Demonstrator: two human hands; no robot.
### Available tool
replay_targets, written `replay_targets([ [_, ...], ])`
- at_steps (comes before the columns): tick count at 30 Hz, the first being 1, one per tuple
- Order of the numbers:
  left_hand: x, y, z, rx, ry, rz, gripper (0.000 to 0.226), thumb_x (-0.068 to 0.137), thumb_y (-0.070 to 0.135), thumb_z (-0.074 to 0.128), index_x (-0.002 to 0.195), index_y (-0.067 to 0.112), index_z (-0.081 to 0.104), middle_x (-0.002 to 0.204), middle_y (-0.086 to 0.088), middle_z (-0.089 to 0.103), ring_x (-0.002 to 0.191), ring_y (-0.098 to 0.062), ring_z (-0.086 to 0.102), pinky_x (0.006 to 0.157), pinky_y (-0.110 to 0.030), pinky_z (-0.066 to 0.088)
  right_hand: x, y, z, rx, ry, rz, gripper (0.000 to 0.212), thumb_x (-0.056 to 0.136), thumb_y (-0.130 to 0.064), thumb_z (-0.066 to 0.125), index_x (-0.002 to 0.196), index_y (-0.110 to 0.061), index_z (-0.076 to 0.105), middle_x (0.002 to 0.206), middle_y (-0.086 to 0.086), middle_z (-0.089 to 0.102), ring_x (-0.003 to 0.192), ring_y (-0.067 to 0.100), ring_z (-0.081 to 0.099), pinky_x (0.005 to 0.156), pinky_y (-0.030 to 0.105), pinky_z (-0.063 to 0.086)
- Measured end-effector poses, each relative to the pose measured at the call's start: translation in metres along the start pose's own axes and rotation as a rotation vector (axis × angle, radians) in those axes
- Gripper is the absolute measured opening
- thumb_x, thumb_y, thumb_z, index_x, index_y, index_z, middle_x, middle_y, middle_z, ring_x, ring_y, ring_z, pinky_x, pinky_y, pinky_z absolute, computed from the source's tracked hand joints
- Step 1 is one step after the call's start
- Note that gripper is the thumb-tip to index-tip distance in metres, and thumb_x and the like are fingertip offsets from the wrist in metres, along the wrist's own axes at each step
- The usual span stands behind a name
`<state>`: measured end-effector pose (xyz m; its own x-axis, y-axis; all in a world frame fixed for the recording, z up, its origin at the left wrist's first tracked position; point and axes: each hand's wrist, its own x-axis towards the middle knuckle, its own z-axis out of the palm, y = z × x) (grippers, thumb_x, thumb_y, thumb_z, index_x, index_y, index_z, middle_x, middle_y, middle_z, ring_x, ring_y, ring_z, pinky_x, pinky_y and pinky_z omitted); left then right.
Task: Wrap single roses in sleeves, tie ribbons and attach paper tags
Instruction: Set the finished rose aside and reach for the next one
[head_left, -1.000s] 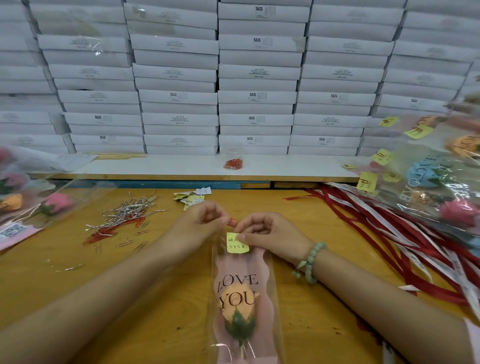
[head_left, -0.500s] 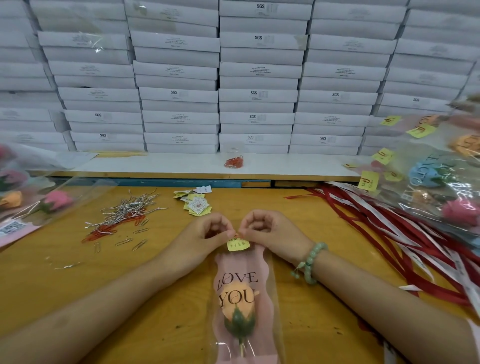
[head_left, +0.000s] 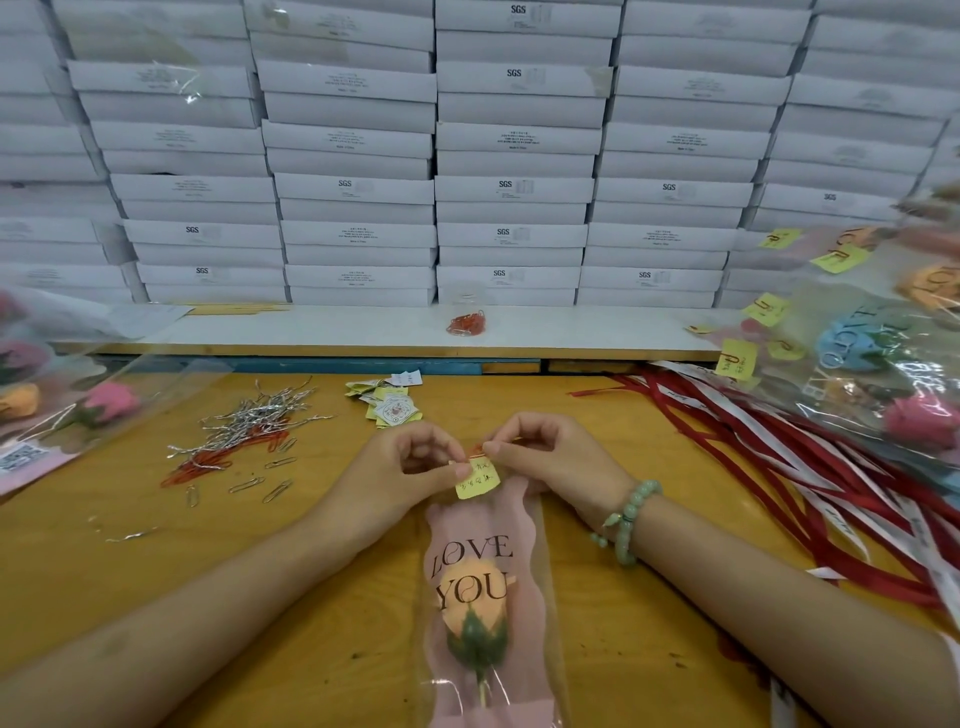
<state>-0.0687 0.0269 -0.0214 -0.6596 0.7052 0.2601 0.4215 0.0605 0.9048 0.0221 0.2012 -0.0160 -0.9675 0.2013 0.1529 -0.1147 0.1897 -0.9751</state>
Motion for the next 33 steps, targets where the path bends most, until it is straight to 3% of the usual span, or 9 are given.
replay_targets([
  [2,0.0006,0.0003,0.0000,-0.009,-0.006,-0.013,0.011,0.082,0.012,0.074,0.091,0.014,0.068,0.084,0.001,0.074,0.081,-0.010,0.070,0.072,-0.018,0.055,0.0009,-0.0006,-0.0009,0.087,0.030,0.032,0.010,0.086,-0.008,0.068,0.077,-0.009,0.064,0.096,0.008,0.074,0.079,0.023,0.064,0.063,0.028,0.054],
  [8,-0.0013,0.0021,-0.0001,-0.025,-0.014,-0.024,0.012,0.084,0.010,0.072,0.094,0.016,0.070,0.087,-0.002,0.074,0.081,-0.015,0.071,0.071,-0.019,0.057,0.0016,-0.0027,-0.0006,0.255,0.087,0.071,0.009,0.087,-0.002,0.064,0.080,-0.004,0.058,0.090,0.015,0.074,0.079,0.021,0.072,0.066,0.031,0.060],
  [14,-0.0024,0.0024,-0.0002,-0.034,-0.033,-0.030,0.011,0.084,0.008,0.072,0.093,0.015,0.074,0.092,-0.014,0.072,0.087,-0.028,0.069,0.076,-0.028,0.057,0.0026,-0.0014,0.0006,0.242,0.092,0.051,0.009,0.086,-0.003,0.066,0.091,-0.005,0.059,0.081,0.009,0.074,0.072,0.014,0.071,0.058,0.024,0.057],
  [19,-0.0029,0.0033,-0.0002,-0.048,-0.033,-0.036,0.013,0.084,0.007,0.071,0.094,0.015,0.074,0.088,-0.007,0.074,0.080,-0.018,0.071,0.071,-0.020,0.056,0.0015,-0.0009,-0.0001,0.235,0.083,0.024,0.009,0.084,-0.005,0.067,0.092,-0.008,0.066,0.082,0.005,0.074,0.070,0.009,0.068,0.055,0.017,0.052],
  [22,-0.0032,0.0046,0.0001,-0.067,-0.031,-0.044,0.013,0.085,0.006,0.070,0.094,0.013,0.074,0.079,0.003,0.073,0.075,-0.009,0.070,0.067,-0.015,0.054,0.0022,0.0002,-0.0023,0.290,0.128,0.023,0.008,0.081,-0.004,0.069,0.089,-0.008,0.068,0.087,0.009,0.075,0.075,0.010,0.070,0.061,0.019,0.055],
  [27,-0.0045,0.0060,-0.0001,-0.072,-0.034,-0.041,0.012,0.085,0.005,0.070,0.094,0.012,0.074,0.079,0.001,0.073,0.075,-0.008,0.069,0.066,-0.015,0.053,0.0038,0.0015,-0.0031,0.309,0.158,0.024,0.016,0.074,-0.016,0.073,0.088,-0.009,0.073,0.095,0.009,0.075,0.087,0.013,0.071,0.069,0.019,0.056],
  [29,-0.0046,0.0065,-0.0003,-0.077,-0.033,-0.033,0.013,0.085,0.005,0.070,0.094,0.012,0.075,0.082,-0.001,0.074,0.076,-0.009,0.069,0.066,-0.014,0.053,0.0037,0.0025,-0.0023,0.242,0.149,0.002,0.010,0.075,-0.012,0.074,0.085,-0.012,0.073,0.092,0.008,0.075,0.084,0.014,0.071,0.067,0.019,0.055],
  [33,-0.0045,0.0070,-0.0004,-0.076,-0.042,-0.030,0.013,0.084,0.007,0.071,0.095,0.013,0.076,0.083,-0.001,0.074,0.077,-0.008,0.069,0.067,-0.014,0.052,0.0039,0.0040,0.0005,0.121,0.085,-0.049,0.018,0.080,0.002,0.071,0.090,-0.011,0.065,0.086,0.004,0.076,0.080,0.012,0.071,0.067,0.020,0.054],
])
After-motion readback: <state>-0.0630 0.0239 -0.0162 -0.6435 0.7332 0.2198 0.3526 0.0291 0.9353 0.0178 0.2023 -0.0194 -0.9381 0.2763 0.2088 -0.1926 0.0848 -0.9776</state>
